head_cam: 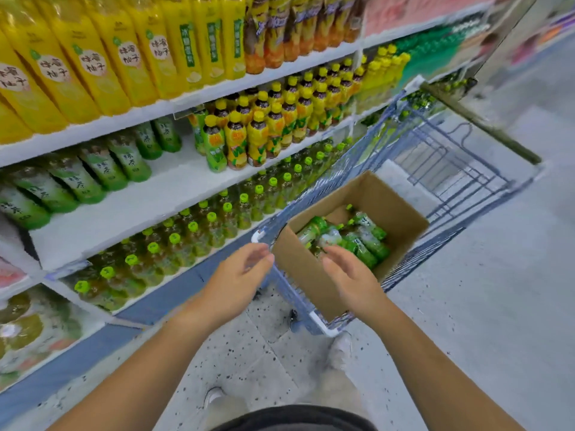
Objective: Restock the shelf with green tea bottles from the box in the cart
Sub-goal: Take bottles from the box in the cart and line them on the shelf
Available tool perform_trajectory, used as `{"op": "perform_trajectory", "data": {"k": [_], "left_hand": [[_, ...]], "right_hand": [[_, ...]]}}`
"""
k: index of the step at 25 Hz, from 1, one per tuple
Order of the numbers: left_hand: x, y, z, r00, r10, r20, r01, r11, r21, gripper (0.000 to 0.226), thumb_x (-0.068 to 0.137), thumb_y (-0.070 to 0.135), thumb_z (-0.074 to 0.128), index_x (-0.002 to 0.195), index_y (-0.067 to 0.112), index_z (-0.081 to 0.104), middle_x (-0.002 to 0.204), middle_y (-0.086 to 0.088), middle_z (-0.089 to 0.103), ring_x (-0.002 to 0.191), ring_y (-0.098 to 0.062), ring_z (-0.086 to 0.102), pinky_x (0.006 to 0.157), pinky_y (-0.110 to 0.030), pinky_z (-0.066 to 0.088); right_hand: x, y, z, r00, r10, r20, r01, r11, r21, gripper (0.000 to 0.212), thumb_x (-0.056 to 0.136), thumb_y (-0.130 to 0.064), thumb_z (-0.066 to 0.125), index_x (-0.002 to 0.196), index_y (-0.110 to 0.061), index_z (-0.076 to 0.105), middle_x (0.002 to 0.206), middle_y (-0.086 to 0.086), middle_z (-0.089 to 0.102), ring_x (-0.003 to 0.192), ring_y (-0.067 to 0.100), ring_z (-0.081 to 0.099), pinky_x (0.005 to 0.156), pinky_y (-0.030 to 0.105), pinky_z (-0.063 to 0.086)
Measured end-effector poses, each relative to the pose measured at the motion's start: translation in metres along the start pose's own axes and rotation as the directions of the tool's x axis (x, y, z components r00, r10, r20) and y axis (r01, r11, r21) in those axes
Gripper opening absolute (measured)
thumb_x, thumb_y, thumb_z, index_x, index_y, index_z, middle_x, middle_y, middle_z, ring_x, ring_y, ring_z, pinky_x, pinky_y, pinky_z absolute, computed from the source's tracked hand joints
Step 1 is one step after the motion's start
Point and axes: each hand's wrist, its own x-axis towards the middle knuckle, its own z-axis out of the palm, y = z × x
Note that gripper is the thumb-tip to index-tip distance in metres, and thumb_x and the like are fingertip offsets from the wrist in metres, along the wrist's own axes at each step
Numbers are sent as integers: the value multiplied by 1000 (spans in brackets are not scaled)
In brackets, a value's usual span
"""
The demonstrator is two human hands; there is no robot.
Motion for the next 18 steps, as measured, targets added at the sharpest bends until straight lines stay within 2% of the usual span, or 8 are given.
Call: {"op": "perform_trajectory", "data": {"k": [2, 4, 6, 8, 11, 14, 16, 18], "left_hand": [[22, 5, 37, 999, -1, 38, 0, 1000, 26, 21, 96, 53, 56, 116, 50, 56, 115, 37, 58, 106, 24, 51, 85, -10, 38], [48, 10, 80, 997, -11, 70, 7, 999, 52, 31, 98, 51, 54, 128, 41, 54, 118, 33, 56, 110, 17, 52, 86, -9, 38], [76, 15, 122, 995, -54, 83, 51, 998, 43, 39, 99, 48, 53, 135, 33, 52, 123, 27, 55, 117, 7, 52, 92, -14, 40], [108, 20, 165, 989, -126, 81, 124, 992, 36, 41, 99, 48, 53, 138, 32, 51, 127, 22, 56, 120, 2, 52, 96, -20, 41], [155, 22, 214, 971, -232, 56, 232, 973, 7, 42, 99, 50, 52, 137, 33, 52, 123, 25, 56, 117, 3, 53, 91, -18, 42], [193, 14, 246, 947, -321, 27, 322, 945, -49, 46, 98, 53, 51, 139, 33, 49, 122, 24, 54, 107, 10, 51, 78, -11, 39], [213, 1, 260, 916, -401, -4, 399, 913, -85, 49, 99, 51, 50, 142, 29, 47, 128, 17, 56, 104, 6, 53, 79, -13, 40], [234, -19, 273, 881, -473, -21, 471, 880, -63, 52, 99, 52, 48, 145, 26, 45, 134, 12, 55, 99, 4, 55, 81, -14, 40]], "right_hand": [[11, 17, -31, 1000, 19, -14, -19, 1000, 6, 37, 98, -45, 54, 134, -35, 55, 127, -22, 59, 117, -8, 54, 93, 16, 41], [31, 38, -68, 999, 40, -15, -40, 999, 20, 36, 98, -43, 55, 133, -35, 55, 126, -22, 59, 118, -6, 53, 98, 22, 41], [56, 60, -105, 998, 62, 10, -62, 998, 20, 35, 99, -40, 55, 133, -33, 54, 126, -20, 59, 119, -4, 54, 99, 24, 42], [87, 82, -143, 993, 91, 73, -91, 996, 1, 36, 99, -40, 55, 135, -34, 53, 127, -20, 59, 118, -5, 54, 98, 22, 42], [133, 113, -191, 973, 165, 159, -153, 984, -86, 36, 98, -46, 53, 133, -39, 54, 125, -25, 59, 117, -7, 53, 98, 22, 43], [178, 142, -219, 945, 227, 234, -182, 963, -201, 37, 98, -48, 52, 133, -40, 53, 117, -31, 57, 111, -14, 51, 86, 12, 40], [209, 157, -221, 928, 258, 270, -186, 946, -265, 40, 98, -47, 52, 136, -36, 53, 114, -33, 55, 105, -19, 50, 81, 8, 37], [239, 174, -213, 906, 293, 305, -190, 926, -326, 43, 98, -48, 52, 138, -33, 52, 115, -29, 56, 106, -12, 53, 83, 12, 38]]}}
